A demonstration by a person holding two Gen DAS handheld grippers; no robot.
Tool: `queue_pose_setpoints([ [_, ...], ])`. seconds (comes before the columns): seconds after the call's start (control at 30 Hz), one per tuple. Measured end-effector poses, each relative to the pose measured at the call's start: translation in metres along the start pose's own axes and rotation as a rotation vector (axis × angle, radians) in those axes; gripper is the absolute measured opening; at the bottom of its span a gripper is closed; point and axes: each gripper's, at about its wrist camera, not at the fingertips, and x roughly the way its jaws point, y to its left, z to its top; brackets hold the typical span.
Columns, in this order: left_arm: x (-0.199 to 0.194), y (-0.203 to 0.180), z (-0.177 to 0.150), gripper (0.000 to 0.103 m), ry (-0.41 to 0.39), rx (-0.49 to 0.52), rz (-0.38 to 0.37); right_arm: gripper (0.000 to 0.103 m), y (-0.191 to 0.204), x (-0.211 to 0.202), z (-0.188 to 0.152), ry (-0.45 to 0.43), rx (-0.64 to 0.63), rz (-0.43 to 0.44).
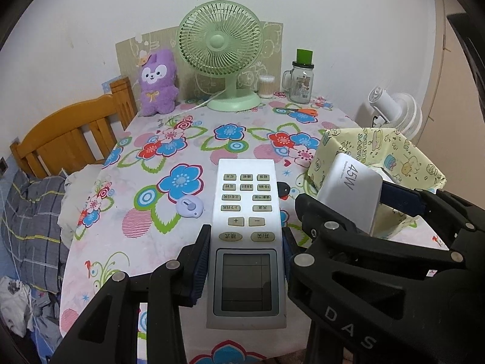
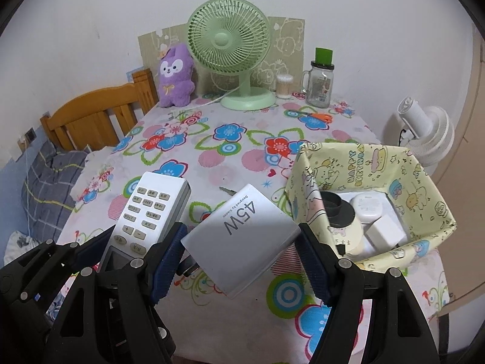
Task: Organize rigid objects
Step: 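Lift the remote and rectangular charger with both tools and carry them toward the box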
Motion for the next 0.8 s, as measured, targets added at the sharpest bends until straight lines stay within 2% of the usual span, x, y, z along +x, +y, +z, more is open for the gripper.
queue_pose_setpoints([
  [0.8,-0.016,-0.047,0.026,0.045,-0.028,0.075,-0.020,0.075,-0.040,-0.031,0.016,-0.047,0.012,-0.021],
])
